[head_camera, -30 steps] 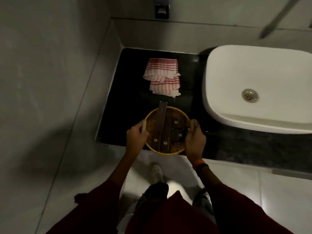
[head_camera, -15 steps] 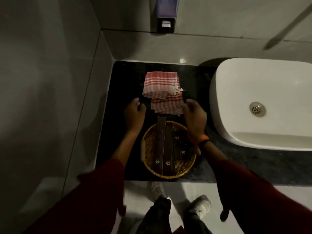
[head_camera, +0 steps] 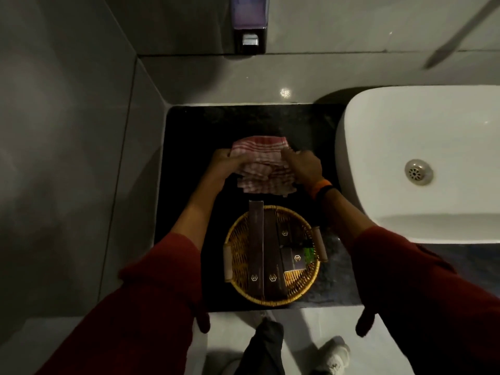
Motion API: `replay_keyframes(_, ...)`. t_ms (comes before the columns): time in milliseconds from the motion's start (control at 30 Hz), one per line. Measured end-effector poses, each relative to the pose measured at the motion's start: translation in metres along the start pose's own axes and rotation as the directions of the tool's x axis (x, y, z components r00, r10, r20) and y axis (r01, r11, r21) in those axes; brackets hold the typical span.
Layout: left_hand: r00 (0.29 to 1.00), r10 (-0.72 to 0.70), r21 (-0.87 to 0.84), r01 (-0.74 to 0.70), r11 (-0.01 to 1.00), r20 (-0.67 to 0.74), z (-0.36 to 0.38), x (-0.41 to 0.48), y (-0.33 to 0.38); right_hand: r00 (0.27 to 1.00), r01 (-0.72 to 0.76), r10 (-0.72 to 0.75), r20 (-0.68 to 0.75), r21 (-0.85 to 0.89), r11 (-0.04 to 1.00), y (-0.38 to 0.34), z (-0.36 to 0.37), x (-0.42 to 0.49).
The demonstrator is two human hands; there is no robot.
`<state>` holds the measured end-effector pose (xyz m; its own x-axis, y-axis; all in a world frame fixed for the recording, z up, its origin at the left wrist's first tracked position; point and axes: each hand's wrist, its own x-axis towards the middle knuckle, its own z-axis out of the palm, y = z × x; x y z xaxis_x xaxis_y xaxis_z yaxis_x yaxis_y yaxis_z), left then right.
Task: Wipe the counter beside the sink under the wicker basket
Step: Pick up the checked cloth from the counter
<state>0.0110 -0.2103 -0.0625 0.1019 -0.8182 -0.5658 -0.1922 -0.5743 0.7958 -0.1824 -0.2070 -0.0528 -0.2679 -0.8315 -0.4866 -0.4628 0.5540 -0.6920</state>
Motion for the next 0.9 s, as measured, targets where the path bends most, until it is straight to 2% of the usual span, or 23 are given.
replay_keyframes(67,0.998,0.058,-0.145,-0.062,0.988,-0.032,0.001,-0.026,0.009,0.999,-0.006,0.013,-0.034,0.189,0.982,-0.007,-0.014,-0.021)
replay_keyframes(133,0.985,0.137,-0.195,-0.156,0.968,-0.109,0.004,-0.055,0.022,0.999,0.028,-0.016,-0.035,0.376,0.926,-0.012,-0.034,-0.047)
replay_keyframes(233,0.928,0.286,-0.214,-0.338,0.917,-0.238,0.019,-0.1,0.048,0.986,0.157,-0.16,-0.052,0.627,0.763,-0.011,-0.074,-0.081)
replay_keyframes(300,0.867,0.46,-0.229,-0.495,0.838,-0.192,0.037,-0.126,0.067,0.973,0.203,-0.22,-0.075,0.732,0.65,-0.006,-0.111,-0.095)
replay_keyframes(333,0.834,0.532,-0.192,-0.551,0.812,-0.148,0.048,-0.134,0.077,0.957,0.251,-0.277,-0.09,0.735,0.629,-0.002,-0.132,-0.1)
replay_keyframes(400,0.789,0.614,-0.089,-0.614,0.785,-0.024,0.075,-0.146,0.095,0.917,0.355,-0.385,-0.102,0.646,0.676,0.014,-0.178,-0.105)
replay_keyframes(500,0.772,0.625,0.134,-0.636,0.76,0.117,0.134,-0.163,0.123,0.9,0.402,-0.432,-0.058,0.493,0.771,0.046,-0.253,-0.105)
replay_keyframes(567,0.74,0.65,0.366,-0.66,0.656,0.172,0.189,-0.173,0.139,0.906,0.414,-0.42,-0.062,0.342,0.843,0.073,-0.302,-0.099)
replay_keyframes(633,0.734,0.641,0.559,-0.636,0.532,0.225,0.252,-0.18,0.153,0.91,0.409,-0.392,-0.134,0.152,0.9,0.103,-0.355,-0.088)
replay_keyframes(700,0.746,0.601,0.66,-0.608,0.442,0.285,0.317,-0.184,0.166,0.9,0.391,-0.366,-0.237,0.068,0.918,0.136,-0.411,-0.072)
replay_keyframes(733,0.751,0.587,0.645,-0.615,0.453,0.304,0.349,-0.185,0.173,0.888,0.398,-0.369,-0.272,0.056,0.916,0.152,-0.441,-0.063)
replay_keyframes(767,0.759,0.567,0.594,-0.626,0.505,0.318,0.38,-0.185,0.182,0.883,0.406,-0.375,-0.284,0.059,0.912,0.168,-0.47,-0.054)
replay_keyframes(900,0.791,0.473,0.315,-0.596,0.738,0.389,0.503,-0.182,0.212,0.941,0.301,-0.236,-0.241,0.285,0.91,0.225,-0.574,-0.005)
